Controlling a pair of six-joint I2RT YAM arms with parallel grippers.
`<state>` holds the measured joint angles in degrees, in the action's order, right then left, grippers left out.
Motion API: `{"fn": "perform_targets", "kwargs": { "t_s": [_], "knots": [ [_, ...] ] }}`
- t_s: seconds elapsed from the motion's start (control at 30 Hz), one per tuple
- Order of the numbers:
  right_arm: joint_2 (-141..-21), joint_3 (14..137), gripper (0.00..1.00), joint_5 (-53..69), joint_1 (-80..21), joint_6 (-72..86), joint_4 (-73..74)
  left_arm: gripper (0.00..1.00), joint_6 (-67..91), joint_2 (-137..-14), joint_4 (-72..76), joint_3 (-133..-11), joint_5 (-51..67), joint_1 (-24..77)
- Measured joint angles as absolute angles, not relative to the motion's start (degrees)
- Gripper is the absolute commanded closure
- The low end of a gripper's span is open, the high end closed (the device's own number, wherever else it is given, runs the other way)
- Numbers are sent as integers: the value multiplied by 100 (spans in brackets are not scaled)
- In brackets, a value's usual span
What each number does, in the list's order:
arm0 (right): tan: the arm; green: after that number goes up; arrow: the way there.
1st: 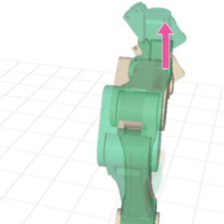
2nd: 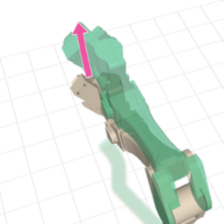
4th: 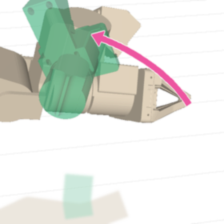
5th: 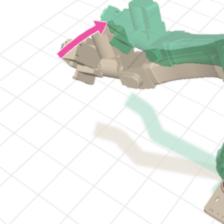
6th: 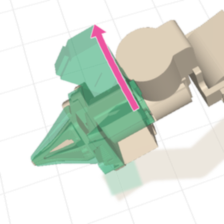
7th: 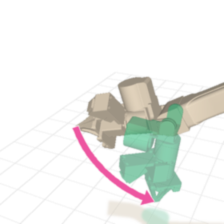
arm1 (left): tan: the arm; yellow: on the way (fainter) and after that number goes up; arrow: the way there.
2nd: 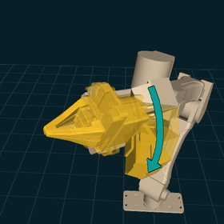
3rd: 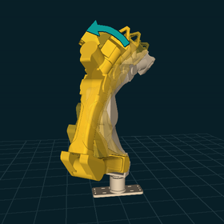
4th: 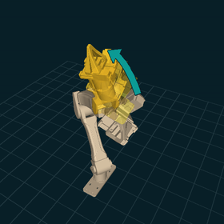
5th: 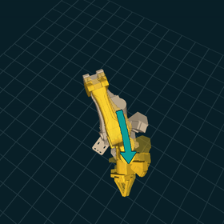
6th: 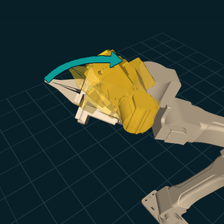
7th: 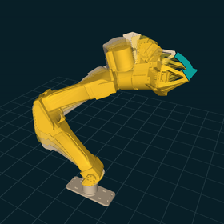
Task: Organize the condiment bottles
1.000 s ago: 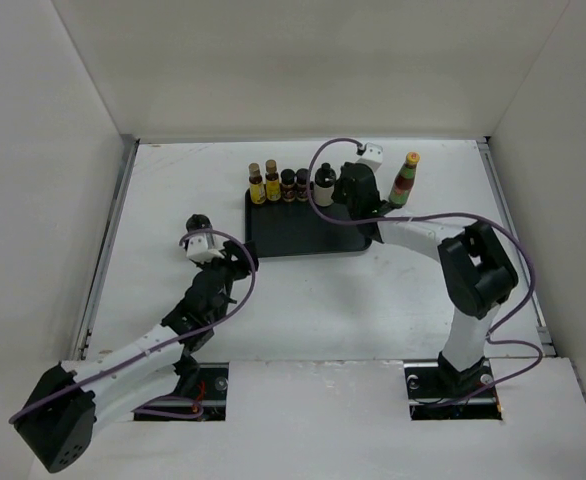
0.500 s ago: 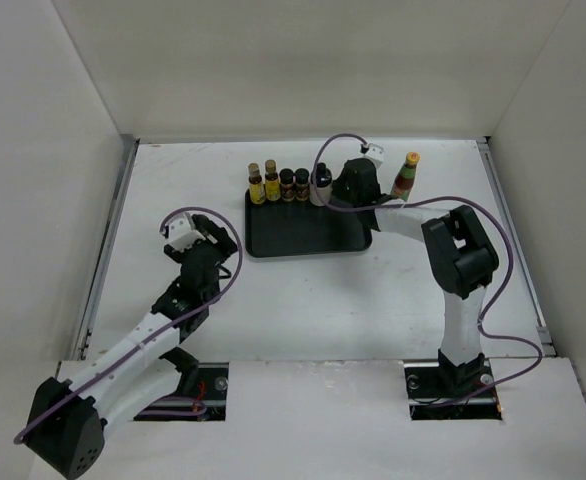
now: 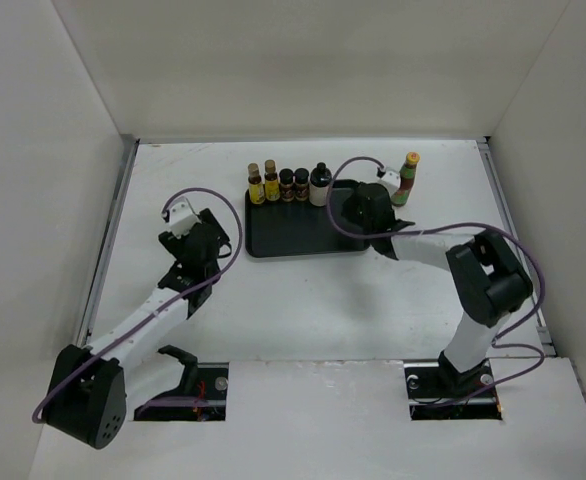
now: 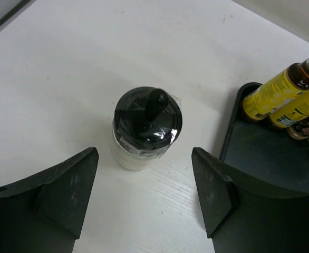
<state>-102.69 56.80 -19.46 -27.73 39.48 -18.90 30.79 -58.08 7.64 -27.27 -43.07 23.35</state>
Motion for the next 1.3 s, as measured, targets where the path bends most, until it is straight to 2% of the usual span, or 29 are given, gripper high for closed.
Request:
{"fn": "perform_targets", "kwargs": {
  "t_s": [0.1, 0.2, 0.47, 0.67, 1.03, 1.3],
  "knots": [
    [-9725, 5258, 36, -2097, -3116, 4045, -1986, 30, 2888, -6130, 790, -3013, -4252, 2196],
    [-9212, 4921, 27, -2147, -3553, 4080, -2062, 29, 2768, -6418, 777, -3291, -4112, 2043],
    [-7509, 3422, 21, -2268, -4497, 4029, -2193, 32, 2617, -7201, 609, -3785, -3767, 1844],
    [-6737, 2908, 18, -2438, -5179, 3850, -2202, 32, 2526, -7341, 589, -3868, -3706, 1839],
    [-6418, 2539, 15, -2558, -5201, 3680, -2196, 30, 2526, -6740, 576, -3367, -4084, 2060],
    [-6427, 2539, 12, -2569, -5181, 3586, -2198, 31, 2510, -7247, 738, -3385, -4071, 2023]
  ]
}}
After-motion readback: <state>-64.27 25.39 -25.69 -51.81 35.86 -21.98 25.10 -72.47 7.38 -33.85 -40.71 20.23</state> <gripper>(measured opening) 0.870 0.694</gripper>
